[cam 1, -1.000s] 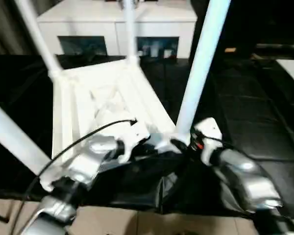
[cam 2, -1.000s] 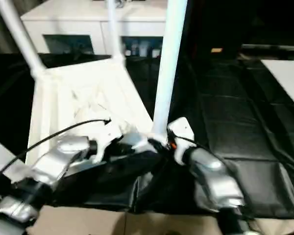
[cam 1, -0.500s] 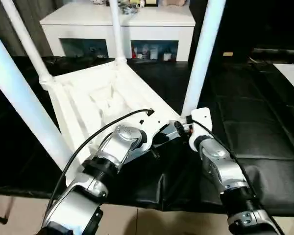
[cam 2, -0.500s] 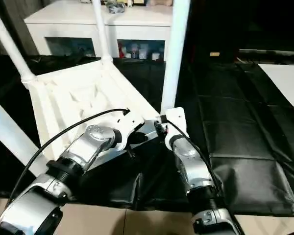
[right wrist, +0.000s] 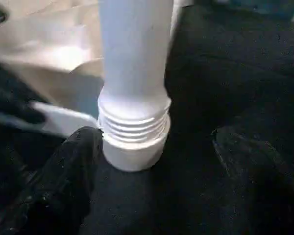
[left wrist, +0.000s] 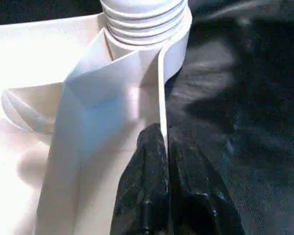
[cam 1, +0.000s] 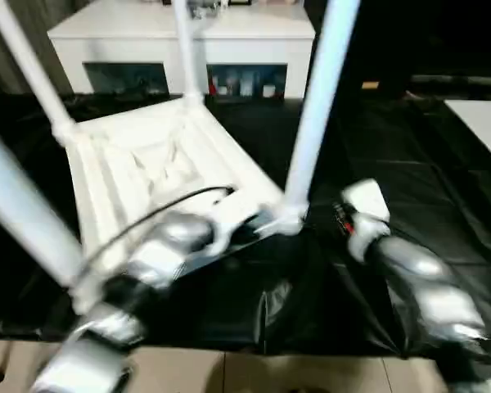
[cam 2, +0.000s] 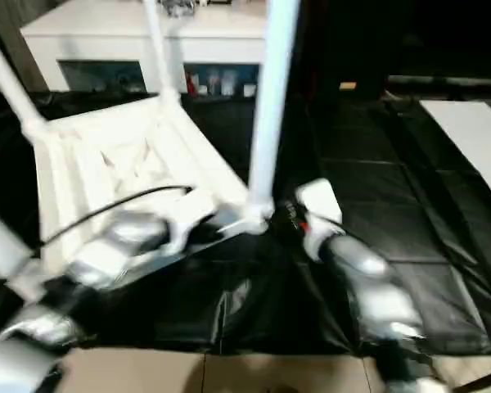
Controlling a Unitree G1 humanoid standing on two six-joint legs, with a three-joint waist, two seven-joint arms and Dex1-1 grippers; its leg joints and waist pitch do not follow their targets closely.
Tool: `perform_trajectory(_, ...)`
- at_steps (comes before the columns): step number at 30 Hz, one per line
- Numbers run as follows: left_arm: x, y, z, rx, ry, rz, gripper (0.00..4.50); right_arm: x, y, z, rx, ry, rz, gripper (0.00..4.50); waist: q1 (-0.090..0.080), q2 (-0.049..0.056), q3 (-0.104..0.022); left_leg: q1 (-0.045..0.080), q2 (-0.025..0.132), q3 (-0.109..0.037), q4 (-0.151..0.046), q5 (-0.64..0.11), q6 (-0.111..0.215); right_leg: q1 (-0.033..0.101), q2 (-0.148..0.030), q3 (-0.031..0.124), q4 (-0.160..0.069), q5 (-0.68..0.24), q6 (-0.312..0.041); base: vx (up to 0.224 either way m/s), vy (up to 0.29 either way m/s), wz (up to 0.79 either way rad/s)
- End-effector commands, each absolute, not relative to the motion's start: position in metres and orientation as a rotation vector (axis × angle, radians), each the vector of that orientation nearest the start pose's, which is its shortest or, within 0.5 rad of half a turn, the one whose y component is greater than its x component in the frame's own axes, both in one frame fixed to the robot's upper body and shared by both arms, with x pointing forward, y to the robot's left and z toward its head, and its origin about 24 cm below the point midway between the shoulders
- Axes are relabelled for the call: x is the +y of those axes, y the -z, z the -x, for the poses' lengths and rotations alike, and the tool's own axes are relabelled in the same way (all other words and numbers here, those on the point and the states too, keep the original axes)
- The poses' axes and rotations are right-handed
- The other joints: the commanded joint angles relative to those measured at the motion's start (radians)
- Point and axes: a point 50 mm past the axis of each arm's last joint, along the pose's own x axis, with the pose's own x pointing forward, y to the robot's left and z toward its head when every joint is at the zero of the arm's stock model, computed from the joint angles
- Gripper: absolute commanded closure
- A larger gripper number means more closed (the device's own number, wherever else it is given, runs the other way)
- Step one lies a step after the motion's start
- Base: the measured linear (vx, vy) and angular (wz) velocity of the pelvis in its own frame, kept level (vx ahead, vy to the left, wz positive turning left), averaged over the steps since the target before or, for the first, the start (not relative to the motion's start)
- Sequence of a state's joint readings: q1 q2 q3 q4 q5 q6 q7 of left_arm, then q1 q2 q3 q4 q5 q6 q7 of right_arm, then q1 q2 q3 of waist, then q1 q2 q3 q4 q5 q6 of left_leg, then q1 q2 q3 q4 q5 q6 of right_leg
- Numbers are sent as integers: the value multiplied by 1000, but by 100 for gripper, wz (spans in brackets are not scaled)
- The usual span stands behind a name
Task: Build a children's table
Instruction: Rotate leg to tighten
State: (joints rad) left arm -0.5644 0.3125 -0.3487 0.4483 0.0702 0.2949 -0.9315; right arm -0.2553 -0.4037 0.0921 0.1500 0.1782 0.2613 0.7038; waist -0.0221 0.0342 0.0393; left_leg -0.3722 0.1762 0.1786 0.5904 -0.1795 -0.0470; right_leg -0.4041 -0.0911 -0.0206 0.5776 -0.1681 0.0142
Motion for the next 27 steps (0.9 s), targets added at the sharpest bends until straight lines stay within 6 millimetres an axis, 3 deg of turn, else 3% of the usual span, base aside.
perform_trajectory(1,108,-39,-303,516,1244,-447,450,-167,-63,-284,235,-855,167,50,7,-9,-53,3,38,-14,-84,-382,48,36,-34,17,-73,-294,-218,0,0,0)
perform_trajectory(5,108,-43,-289,512,1374,-423,450,-165,-63,-282,252,-939,198,50,19,-6,-60,8,44,-10,-78,-281,70,40,-34,18,-55,-145,-268,18,-1,2)
perform_trajectory(8,108,-44,-287,515,1382,-426,450,-164,-62,-282,265,-966,227,50,32,-5,-61,11,44,-5,-72,-212,91,41,-32,18,-47,-64,-287,0,0,0)
perform_trajectory(10,109,-45,-287,515,1380,-427,450,-163,-60,-283,271,-986,246,50,39,-8,-59,10,43,-4,-72,-198,92,45,-34,17,-46,-75,-287,0,0,0)
perform_trajectory(15,112,-46,-288,514,1374,-430,450,-164,-57,-282,287,-1018,264,50,47,-9,-54,13,42,-5,-79,-269,53,43,-34,20,-56,-200,-249,0,0,0)
perform_trajectory(17,113,-46,-288,515,1374,-433,450,-164,-57,-282,294,-1034,265,77,47,-9,-54,13,41,-6,-79,-278,46,42,-33,20,-57,-213,-240,0,0,0)
perform_trajectory(27,114,-47,-289,514,1362,-432,450,-163,-54,-282,301,-1054,250,157,48,-12,-58,10,39,-4,-74,-232,67,45,-32,19,-52,-166,-253,0,0,0)
